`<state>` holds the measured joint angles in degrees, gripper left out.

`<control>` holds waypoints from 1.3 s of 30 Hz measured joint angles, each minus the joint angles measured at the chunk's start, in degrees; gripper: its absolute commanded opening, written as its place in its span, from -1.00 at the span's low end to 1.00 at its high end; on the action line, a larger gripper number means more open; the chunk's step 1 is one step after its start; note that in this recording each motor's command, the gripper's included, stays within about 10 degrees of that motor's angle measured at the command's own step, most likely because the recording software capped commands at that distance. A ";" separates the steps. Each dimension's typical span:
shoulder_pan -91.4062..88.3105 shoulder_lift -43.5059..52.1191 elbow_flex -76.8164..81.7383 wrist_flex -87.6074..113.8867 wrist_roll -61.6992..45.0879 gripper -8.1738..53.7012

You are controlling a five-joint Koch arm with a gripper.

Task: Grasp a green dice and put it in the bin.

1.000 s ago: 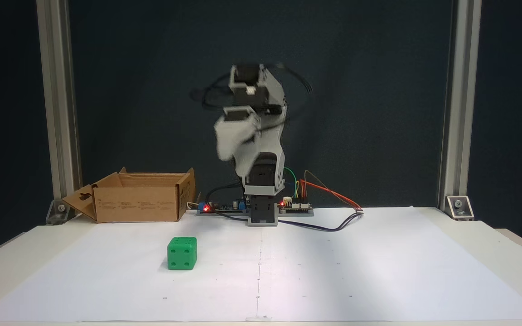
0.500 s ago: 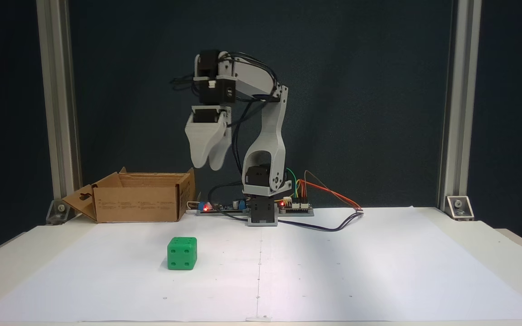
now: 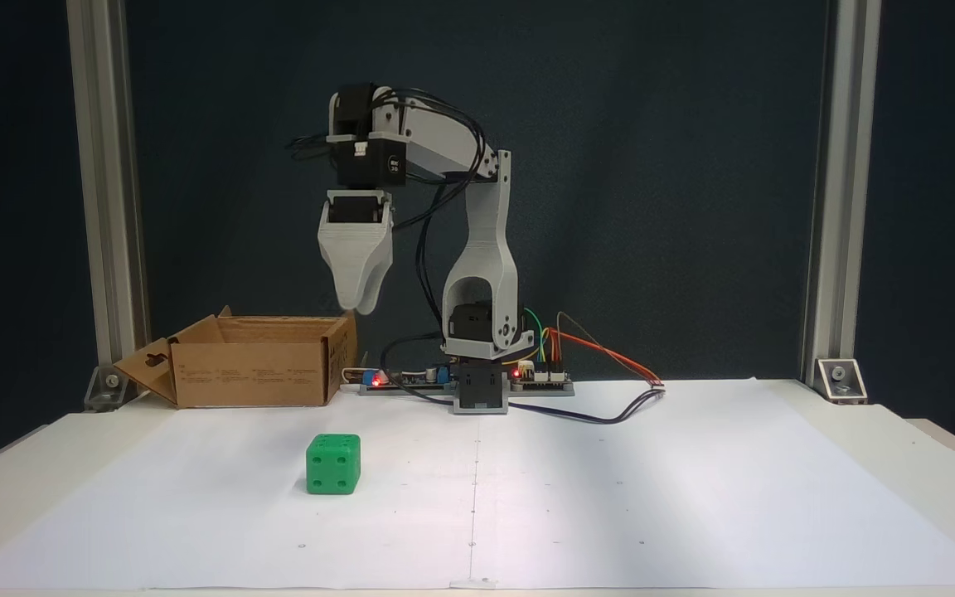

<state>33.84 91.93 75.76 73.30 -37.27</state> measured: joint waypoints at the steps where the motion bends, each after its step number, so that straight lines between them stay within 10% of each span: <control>1: -0.18 -0.62 0.00 0.00 -0.09 0.79; 39: -1.32 -8.61 10.90 -18.37 3.69 0.68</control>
<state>32.52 83.32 86.66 54.93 -33.57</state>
